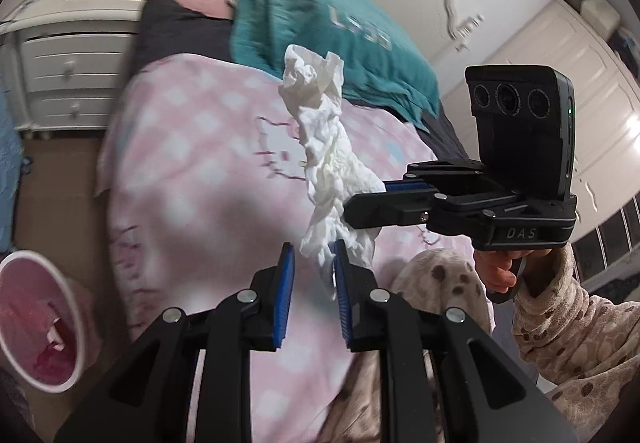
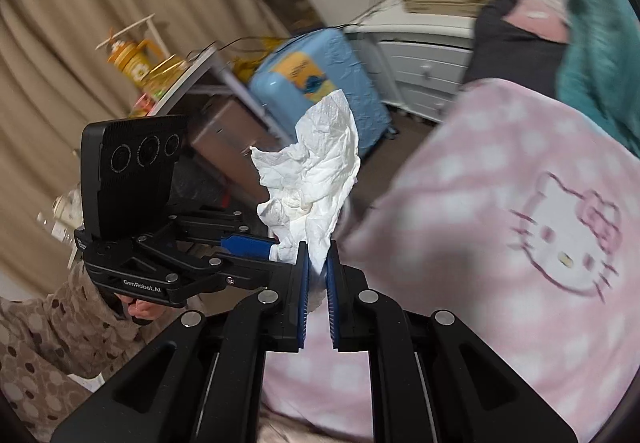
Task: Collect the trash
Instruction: 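Carry the tissue over the wastebasket with both tools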
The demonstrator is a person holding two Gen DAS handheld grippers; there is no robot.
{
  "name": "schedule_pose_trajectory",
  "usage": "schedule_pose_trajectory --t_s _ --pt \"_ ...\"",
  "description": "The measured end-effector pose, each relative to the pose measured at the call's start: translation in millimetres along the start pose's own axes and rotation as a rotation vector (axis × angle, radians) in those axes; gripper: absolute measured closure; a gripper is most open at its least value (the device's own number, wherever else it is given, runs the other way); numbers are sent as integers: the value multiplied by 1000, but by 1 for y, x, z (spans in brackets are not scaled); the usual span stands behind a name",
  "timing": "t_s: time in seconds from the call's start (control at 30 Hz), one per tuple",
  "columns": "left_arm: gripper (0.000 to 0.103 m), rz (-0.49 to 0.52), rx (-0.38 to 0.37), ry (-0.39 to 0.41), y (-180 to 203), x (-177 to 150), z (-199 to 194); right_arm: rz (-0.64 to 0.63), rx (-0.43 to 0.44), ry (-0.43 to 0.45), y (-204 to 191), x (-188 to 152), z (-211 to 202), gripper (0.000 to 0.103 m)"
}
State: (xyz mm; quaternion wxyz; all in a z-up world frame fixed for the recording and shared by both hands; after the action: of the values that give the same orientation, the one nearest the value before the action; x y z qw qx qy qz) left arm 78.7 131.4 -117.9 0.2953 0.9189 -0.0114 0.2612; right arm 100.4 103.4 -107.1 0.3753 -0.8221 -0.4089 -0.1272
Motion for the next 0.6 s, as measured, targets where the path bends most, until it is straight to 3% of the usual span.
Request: schedule_pose_trajectory --t_s 0.27,0.43,0.6 --pt "84 -94 105 94 -100 -29 -110 -136 99 -85 -101 61 108 95" --pt "84 -185 135 152 -158 -61 -156 -197 143 -161 -149 72 174 96" --pt "84 -273 146 176 -206 -96 -176 -224 165 -230 -173 70 230 95"
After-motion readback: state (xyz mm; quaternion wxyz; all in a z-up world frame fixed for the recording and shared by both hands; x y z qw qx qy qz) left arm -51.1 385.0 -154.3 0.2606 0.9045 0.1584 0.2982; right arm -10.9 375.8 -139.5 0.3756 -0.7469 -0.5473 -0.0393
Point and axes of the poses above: each gripper's, at about its wrist camera, not at the fingertips, and z roughly the way its jaws point, y to its right, x to its top, the point moved 10 cm from there along z, roughly the way its jaws point
